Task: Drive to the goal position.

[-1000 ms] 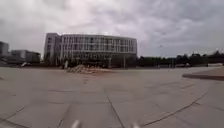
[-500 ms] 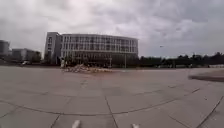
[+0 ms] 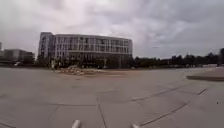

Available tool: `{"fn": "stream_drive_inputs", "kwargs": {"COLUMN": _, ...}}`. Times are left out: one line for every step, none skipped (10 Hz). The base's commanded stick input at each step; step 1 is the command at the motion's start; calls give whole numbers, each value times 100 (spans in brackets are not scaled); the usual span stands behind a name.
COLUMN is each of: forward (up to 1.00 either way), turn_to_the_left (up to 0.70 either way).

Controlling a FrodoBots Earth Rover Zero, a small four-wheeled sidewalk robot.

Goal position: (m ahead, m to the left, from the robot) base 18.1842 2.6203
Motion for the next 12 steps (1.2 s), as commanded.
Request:
{"fn": "stream_drive_inputs", "kwargs": {"forward": 85, "turn_to_the_left": 0}}
{"fn": "stream_drive_inputs", "kwargs": {"forward": 85, "turn_to_the_left": -1}}
{"fn": "stream_drive_inputs", "kwargs": {"forward": 85, "turn_to_the_left": -15}}
{"fn": "stream_drive_inputs", "kwargs": {"forward": 85, "turn_to_the_left": -33}}
{"fn": "stream_drive_inputs", "kwargs": {"forward": 85, "turn_to_the_left": -25}}
{"fn": "stream_drive_inputs", "kwargs": {"forward": 85, "turn_to_the_left": 0}}
{"fn": "stream_drive_inputs", "kwargs": {"forward": 85, "turn_to_the_left": 0}}
{"fn": "stream_drive_inputs", "kwargs": {"forward": 85, "turn_to_the_left": 0}}
{"fn": "stream_drive_inputs", "kwargs": {"forward": 85, "turn_to_the_left": 0}}
{"fn": "stream_drive_inputs", "kwargs": {"forward": 85, "turn_to_the_left": 0}}
{"fn": "stream_drive_inputs", "kwargs": {"forward": 85, "turn_to_the_left": 0}}
{"fn": "stream_drive_inputs", "kwargs": {"forward": 85, "turn_to_the_left": 0}}
